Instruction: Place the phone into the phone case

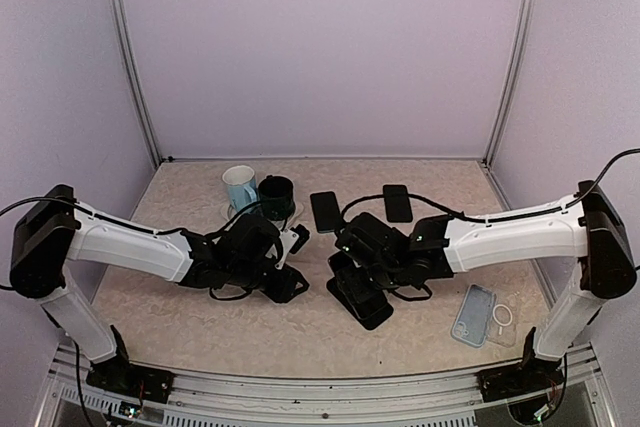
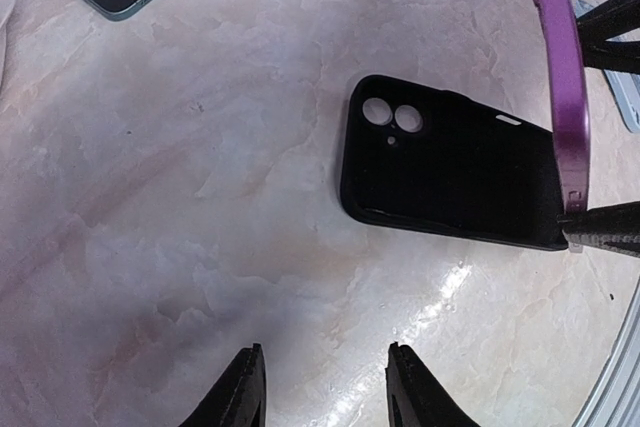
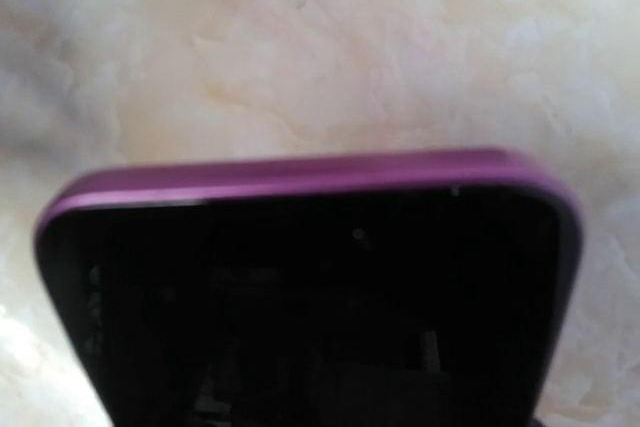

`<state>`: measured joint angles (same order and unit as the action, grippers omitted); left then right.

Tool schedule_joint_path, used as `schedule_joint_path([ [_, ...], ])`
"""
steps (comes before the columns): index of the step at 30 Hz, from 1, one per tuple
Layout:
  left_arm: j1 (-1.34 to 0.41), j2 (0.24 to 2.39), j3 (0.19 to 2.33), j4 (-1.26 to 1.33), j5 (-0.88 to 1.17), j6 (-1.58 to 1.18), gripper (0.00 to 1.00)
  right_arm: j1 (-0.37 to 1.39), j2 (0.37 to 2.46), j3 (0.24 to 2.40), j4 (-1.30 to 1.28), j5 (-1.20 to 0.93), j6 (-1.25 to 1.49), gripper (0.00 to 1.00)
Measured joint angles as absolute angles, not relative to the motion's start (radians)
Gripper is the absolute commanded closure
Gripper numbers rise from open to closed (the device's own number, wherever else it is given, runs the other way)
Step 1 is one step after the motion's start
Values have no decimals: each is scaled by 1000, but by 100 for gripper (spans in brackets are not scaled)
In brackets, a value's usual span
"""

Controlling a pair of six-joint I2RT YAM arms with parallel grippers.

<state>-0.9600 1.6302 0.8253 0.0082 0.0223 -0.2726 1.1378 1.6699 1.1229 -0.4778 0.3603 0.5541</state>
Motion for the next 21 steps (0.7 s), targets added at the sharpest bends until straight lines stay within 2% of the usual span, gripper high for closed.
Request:
schedule_joint_path([
  [17,-960,1644,825,8,23,-273,58,1114,1706,1106,-492,310,566,59],
  [21,-960,1644,826,8,24,-273,51,1097,1667,1105,-518,307,554,59],
])
